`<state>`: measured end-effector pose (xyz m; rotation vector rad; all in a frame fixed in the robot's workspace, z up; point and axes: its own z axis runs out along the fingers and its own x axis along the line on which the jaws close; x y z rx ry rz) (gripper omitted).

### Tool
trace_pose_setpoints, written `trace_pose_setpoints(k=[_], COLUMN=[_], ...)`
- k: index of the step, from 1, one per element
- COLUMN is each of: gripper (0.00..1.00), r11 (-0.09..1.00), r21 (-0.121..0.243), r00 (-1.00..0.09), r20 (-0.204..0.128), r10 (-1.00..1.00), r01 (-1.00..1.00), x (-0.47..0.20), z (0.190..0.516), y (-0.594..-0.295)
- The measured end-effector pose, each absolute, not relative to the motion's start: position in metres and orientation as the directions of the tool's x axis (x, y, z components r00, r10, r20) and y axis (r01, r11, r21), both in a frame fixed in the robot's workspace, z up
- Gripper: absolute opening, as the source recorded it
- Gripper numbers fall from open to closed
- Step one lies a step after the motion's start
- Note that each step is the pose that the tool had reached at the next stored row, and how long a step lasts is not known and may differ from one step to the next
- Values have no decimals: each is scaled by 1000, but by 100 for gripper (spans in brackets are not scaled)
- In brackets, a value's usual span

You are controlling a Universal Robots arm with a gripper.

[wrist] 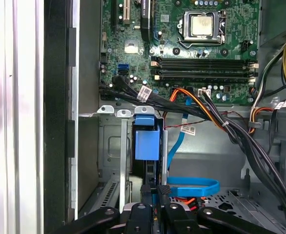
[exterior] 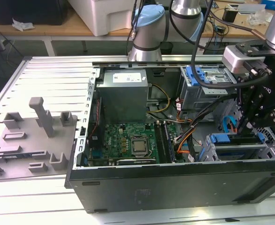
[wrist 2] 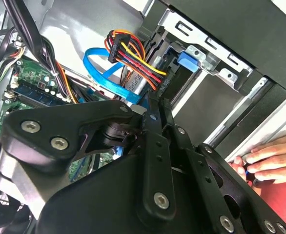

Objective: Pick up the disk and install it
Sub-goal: 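Insert the second disk wire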

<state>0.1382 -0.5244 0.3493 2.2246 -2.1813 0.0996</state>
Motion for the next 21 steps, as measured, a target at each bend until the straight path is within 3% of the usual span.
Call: trace_pose_setpoints(k=[21], gripper=[16], r11=[-20], r21=[-27], r00=[18], r20=[63], r10=[-998], r01=[-999], x=[139], z=[344], y=[-523])
